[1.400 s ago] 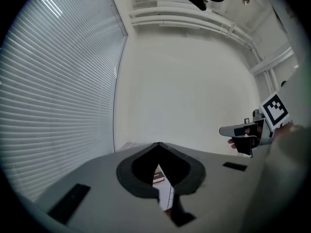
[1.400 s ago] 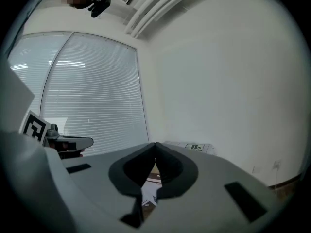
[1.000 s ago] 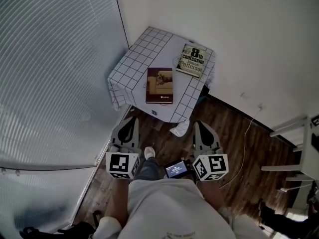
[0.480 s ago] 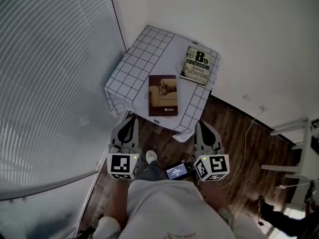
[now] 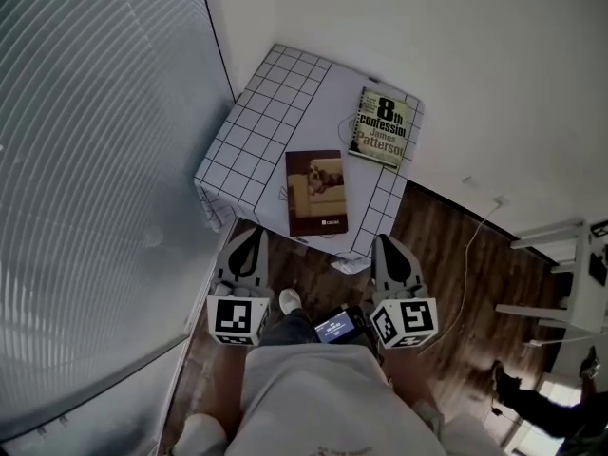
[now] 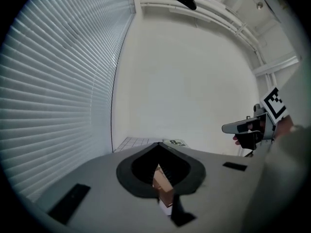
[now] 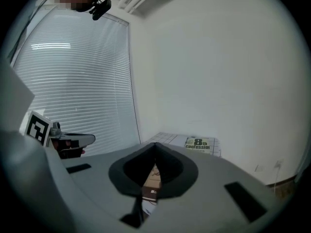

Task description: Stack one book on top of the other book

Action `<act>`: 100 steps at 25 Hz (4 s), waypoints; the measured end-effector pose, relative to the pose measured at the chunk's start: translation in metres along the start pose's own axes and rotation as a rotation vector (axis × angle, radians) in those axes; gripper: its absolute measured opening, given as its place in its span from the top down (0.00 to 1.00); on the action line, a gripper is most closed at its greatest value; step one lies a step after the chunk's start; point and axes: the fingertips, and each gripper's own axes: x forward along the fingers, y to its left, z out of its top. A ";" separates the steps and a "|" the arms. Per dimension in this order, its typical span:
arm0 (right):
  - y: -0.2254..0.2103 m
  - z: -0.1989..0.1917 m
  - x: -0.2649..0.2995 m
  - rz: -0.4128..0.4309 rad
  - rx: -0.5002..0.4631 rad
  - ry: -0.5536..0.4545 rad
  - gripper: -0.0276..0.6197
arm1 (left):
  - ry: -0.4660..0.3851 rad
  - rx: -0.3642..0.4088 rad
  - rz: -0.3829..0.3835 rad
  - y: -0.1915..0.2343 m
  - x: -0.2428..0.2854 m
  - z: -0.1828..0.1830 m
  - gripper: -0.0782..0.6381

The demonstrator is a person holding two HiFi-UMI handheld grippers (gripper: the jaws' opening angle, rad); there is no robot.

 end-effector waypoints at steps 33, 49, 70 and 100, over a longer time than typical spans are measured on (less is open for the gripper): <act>-0.025 -0.023 0.077 0.043 0.000 0.112 0.95 | 0.101 -0.041 0.029 0.029 0.077 -0.032 0.88; -0.038 -0.066 0.119 0.079 0.014 0.228 0.95 | 0.204 -0.057 0.054 0.031 0.112 -0.073 0.88; -0.057 -0.131 0.155 0.091 0.026 0.390 0.95 | 0.370 -0.085 0.051 0.035 0.145 -0.146 0.88; -0.059 -0.189 0.185 0.187 0.156 0.529 0.79 | 0.483 -0.272 -0.030 0.022 0.169 -0.196 0.85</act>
